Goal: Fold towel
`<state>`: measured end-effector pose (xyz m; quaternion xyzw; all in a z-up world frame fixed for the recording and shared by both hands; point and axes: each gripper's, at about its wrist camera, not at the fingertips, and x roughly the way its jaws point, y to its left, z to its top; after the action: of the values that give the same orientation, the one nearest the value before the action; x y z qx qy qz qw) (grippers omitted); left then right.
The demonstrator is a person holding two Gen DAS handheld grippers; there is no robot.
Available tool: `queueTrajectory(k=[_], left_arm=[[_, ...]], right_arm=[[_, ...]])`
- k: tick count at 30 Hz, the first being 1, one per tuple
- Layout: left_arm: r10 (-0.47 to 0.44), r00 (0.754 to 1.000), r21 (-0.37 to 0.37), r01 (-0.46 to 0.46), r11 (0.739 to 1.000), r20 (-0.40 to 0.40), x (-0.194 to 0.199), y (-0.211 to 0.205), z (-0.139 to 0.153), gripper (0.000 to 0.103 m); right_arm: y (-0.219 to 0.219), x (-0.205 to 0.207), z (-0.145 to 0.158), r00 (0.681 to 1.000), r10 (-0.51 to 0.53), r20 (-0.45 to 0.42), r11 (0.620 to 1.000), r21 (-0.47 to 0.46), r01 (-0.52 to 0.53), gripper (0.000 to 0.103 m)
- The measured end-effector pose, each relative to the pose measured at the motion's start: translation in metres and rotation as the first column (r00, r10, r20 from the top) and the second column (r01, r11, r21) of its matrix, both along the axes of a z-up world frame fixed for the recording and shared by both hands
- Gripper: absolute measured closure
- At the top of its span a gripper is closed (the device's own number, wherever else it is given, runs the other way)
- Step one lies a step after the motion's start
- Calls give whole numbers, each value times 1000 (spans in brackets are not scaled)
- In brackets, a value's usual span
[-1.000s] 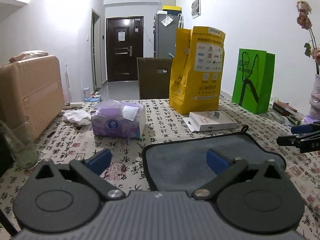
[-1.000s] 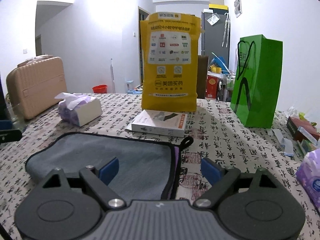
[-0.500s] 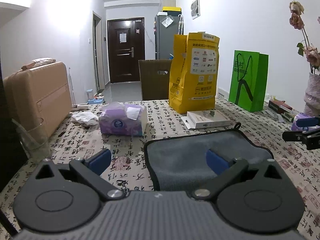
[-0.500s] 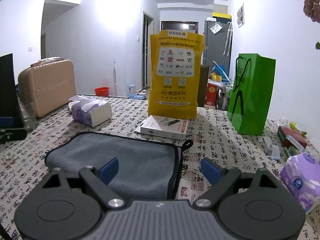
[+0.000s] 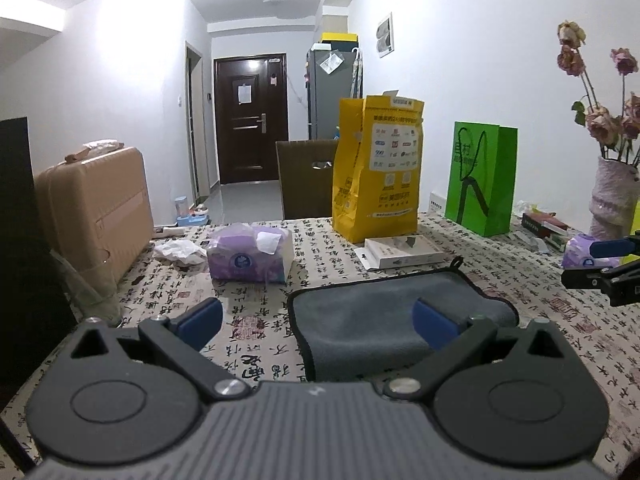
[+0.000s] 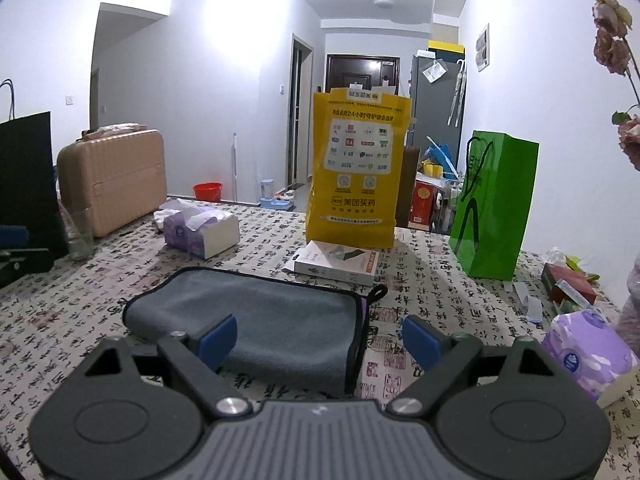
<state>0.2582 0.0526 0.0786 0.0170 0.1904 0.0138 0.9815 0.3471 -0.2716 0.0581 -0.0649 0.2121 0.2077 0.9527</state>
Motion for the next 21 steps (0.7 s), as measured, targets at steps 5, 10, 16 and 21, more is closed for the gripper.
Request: queueTrajectory(k=[5,10,16,21], left_arm=[[-1,1000,-3,1,1000,-11,-10,-4,0,0],[-6,1000,-17,6,1000,-27,-27,-9,-1,0],[-7,1000,-35,7,999,-11,-58,-14,6,0],[-5,1000,-39,5,999,4,-92,-15,6,0]], right_arm=[[-4,-18,1,1000,3,-9,1000,-5,-3,13],[-10,-36,-3,1000,-4,-24,1000,5,4,13],[-18,-63,-7,999,2,-37,1000,26,-1,13],[-20,-90,-6,999,20,-32,998,59,-18,12]])
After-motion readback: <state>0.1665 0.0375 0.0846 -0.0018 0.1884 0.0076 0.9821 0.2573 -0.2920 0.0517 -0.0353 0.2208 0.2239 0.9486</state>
